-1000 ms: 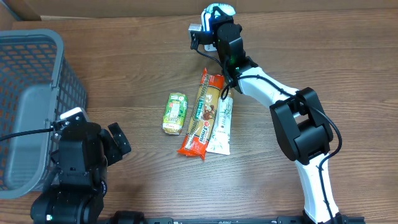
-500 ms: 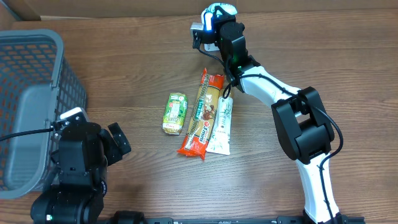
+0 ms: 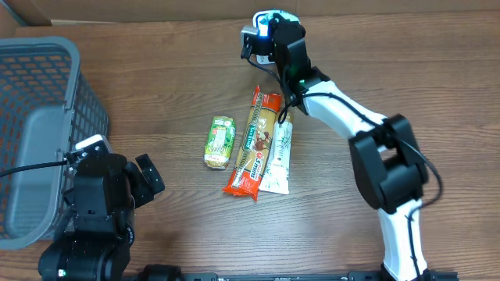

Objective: Scan the item barcode
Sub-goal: 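Carry the blue packet to the right table edge and release it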

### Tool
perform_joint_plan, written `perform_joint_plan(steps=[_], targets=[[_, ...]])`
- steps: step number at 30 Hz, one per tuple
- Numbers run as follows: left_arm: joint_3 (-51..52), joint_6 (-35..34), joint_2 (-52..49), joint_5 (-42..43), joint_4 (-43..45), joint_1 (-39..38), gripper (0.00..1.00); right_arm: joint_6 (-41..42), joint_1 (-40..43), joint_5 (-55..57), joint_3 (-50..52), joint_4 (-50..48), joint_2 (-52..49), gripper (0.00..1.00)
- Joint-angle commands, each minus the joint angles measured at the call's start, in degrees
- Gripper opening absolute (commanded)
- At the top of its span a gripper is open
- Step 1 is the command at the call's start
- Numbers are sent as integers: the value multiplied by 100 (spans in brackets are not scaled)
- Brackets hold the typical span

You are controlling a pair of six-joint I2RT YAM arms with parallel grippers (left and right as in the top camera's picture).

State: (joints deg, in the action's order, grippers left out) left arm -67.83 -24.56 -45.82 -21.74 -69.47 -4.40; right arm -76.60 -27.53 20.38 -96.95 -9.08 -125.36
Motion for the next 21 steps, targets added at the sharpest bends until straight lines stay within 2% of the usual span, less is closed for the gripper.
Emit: perform_joint_plan(steps=[1,8,11,16,21], targets=[[9,-120,9,-70,7,15,100,2271,-79,177,-118,743,1576,4],[9,-120,9,-72,7,15,99,7838,245,-1488,-118,4201,3401,4],[9,-120,9,-72,7,15,100,8856,680,-2140,-118,5248,3790,4],[9,-120,9,-70,7,15,100,10126,1794,-2221,-61,6776,3906,4],[9,-120,9,-70,7,15,100,10716,2750,-2221,608,7012,3729,4]])
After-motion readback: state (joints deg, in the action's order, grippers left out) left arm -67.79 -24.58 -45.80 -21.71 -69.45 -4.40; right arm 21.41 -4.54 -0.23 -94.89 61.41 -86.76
